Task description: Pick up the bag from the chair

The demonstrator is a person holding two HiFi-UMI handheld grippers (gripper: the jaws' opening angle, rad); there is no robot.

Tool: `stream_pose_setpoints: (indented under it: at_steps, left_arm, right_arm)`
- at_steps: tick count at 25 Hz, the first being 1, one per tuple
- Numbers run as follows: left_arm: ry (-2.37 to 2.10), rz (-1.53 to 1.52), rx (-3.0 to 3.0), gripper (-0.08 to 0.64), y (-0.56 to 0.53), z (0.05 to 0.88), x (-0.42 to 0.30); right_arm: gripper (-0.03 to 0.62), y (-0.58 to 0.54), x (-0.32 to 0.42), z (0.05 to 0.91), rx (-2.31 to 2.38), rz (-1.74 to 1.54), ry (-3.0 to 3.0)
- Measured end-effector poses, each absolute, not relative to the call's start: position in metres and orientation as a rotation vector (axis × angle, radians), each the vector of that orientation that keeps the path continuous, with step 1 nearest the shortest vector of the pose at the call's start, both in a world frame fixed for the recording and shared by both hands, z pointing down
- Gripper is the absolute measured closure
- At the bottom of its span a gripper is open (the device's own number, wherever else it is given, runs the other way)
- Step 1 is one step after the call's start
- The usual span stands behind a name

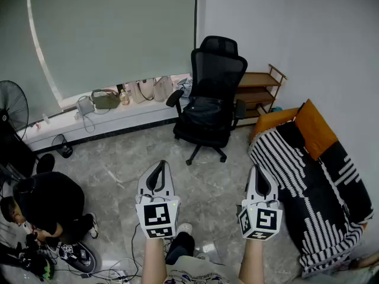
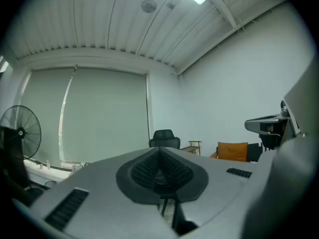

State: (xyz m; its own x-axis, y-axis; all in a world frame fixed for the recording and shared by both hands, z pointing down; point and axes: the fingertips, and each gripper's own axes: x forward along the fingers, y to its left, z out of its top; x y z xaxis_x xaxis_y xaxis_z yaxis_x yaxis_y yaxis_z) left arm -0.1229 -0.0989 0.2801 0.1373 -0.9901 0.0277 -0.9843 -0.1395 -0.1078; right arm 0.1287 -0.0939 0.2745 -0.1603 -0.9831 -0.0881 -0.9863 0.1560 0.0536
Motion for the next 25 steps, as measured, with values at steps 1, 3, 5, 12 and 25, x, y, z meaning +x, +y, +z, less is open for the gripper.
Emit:
stream_pose_setpoints:
  at_steps: [1, 3, 5, 12, 25]
  left_arm:
    - [2.016, -0.142, -2.322, 0.546, -0.0989, 0.2804, -0.1219]
    - [2.012, -0.144, -2.326, 0.546, -0.0990, 0.2810, -0.1201]
    - [2.010, -0.146, -2.330, 0.546, -0.0989, 0.2811, -0.1187]
    - [2.018, -0.133, -2.337, 0.546, -0.0953, 0.2791, -0.1172]
    - [2.098, -0.080, -2.349, 0.449, -0.0939, 0.2861, -0.1227]
  right_arm:
    - [0.578, -0.0937, 0.1290, 0.2742, -2.015, 0.153, 2.363]
    - [0.578, -0.0933, 0.1297, 0.2734, -2.016, 0.155, 2.363]
    - [0.578, -0.0930, 0.1306, 0.2725, -2.018, 0.159, 2.363]
    - [0.578, -0.0907, 0.1327, 0.2742, -2.020, 0.152, 2.376]
    - [0.471, -0.0911, 0.1359, 0.2814, -1.959, 0.056, 2.391]
